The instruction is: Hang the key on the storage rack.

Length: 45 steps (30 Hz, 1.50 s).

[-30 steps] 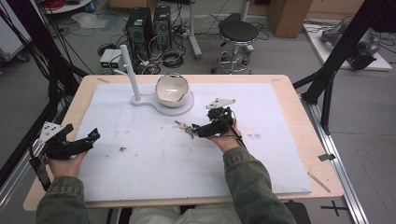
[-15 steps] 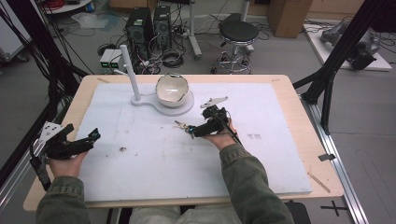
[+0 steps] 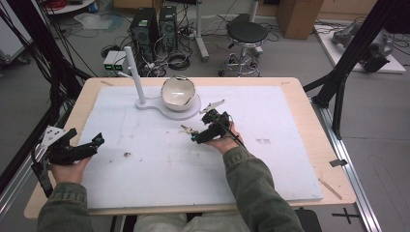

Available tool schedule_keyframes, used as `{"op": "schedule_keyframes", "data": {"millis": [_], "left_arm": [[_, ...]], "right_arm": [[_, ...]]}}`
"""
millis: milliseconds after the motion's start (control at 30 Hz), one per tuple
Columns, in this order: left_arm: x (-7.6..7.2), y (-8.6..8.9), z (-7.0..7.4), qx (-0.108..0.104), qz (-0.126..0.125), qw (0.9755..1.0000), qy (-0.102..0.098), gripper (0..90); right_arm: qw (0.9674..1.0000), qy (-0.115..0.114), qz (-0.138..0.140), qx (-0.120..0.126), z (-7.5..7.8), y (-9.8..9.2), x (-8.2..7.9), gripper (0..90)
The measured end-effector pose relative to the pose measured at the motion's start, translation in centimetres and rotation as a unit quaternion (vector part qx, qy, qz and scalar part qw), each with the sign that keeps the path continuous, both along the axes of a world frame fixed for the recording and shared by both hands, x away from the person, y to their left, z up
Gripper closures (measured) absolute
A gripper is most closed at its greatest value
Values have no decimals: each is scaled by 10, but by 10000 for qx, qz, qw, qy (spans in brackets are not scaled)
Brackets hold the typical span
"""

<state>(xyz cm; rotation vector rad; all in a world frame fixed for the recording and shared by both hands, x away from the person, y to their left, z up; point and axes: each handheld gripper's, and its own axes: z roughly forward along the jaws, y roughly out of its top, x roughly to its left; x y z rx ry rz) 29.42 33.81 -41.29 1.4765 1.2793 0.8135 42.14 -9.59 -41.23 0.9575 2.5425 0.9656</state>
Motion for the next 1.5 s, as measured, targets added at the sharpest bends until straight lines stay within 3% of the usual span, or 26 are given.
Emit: {"op": "schedule_keyframes", "data": {"millis": [200,367,500,700,833,1100,1267,1400,1500], "left_arm": [[0,0,0,16,-9,10000,8,21],[1,-1,-1,62,-19,10000,13,21],[1,-1,-1,60,-22,10000,10,22],[3,-3,-2,57,-103,9999,-1,22],[2,-2,-1,-116,-86,9999,-63,22],[3,-2,-2,-135,-82,9999,-33,22],[4,-1,-2,-162,-68,9998,-35,22],[4,-2,-2,-168,-78,9998,-41,22],[4,-2,-2,-157,-84,9998,-48,22]], "right_arm": [[9995,307,16,-116,-3,3,6,38],[9975,506,91,-481,-8,9,11,39],[9966,646,118,-488,-13,12,13,63],[9964,765,198,-307,-14,11,16,241],[9954,861,223,-354,-17,14,16,294],[9965,648,223,-485,-16,17,15,466],[9963,449,396,-615,-16,23,13,543],[9957,618,328,-615,-14,25,16,631],[9948,702,311,-668,-13,27,18,646]]}}
